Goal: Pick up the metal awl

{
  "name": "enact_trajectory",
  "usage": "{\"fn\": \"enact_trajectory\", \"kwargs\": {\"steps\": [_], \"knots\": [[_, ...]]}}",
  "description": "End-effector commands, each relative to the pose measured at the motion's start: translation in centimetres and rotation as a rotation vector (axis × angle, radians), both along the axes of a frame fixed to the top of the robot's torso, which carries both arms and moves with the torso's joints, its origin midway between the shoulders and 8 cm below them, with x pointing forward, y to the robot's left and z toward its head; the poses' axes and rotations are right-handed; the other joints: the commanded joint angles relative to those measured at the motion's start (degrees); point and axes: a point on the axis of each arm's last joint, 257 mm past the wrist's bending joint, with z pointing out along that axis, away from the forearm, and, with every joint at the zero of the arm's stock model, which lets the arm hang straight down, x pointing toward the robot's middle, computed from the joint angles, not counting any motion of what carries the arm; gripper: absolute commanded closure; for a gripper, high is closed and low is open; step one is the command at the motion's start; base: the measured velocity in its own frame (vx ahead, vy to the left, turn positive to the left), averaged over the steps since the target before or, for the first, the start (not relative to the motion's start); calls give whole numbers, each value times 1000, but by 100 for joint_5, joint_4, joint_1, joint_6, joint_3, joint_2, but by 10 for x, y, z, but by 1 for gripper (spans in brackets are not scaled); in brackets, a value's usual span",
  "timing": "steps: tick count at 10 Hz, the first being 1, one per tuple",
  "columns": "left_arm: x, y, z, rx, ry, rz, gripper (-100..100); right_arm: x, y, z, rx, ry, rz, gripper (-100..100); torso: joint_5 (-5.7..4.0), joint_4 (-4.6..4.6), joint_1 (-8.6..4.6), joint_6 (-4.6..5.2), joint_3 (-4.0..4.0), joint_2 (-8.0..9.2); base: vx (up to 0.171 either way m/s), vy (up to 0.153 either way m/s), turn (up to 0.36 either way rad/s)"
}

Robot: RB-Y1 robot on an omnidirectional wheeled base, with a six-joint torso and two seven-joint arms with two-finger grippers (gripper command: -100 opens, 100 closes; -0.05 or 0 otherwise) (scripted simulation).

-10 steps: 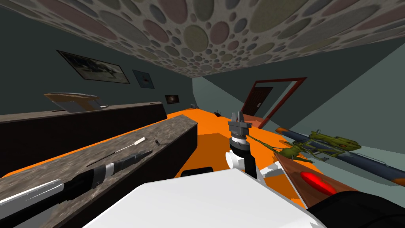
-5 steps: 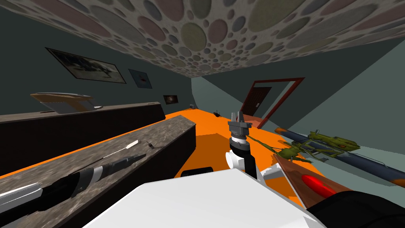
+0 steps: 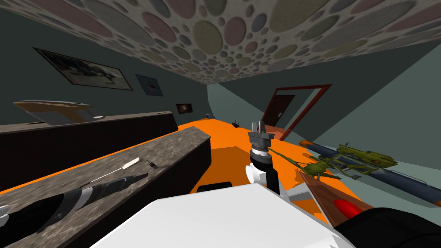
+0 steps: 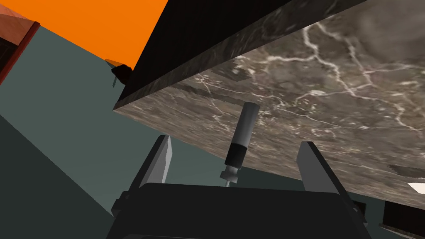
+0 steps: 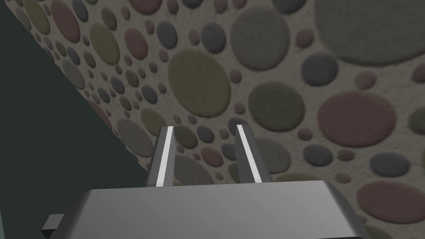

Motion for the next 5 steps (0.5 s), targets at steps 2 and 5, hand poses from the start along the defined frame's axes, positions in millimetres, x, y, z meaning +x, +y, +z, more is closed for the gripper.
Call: {"fn": "enact_trajectory", "kwargs": {"steps": [2, 5], "knots": [[-20, 29, 0, 55, 88, 48, -100, 0, 0, 0, 0, 0, 0, 0, 0, 1, -1, 0, 3, 4, 91, -89, -12], [-37, 55, 3, 107, 161, 88, -100, 0, 0, 0, 0, 0, 0, 0, 2, 0, 0, 0, -1, -2, 106, -82, -3]]}}
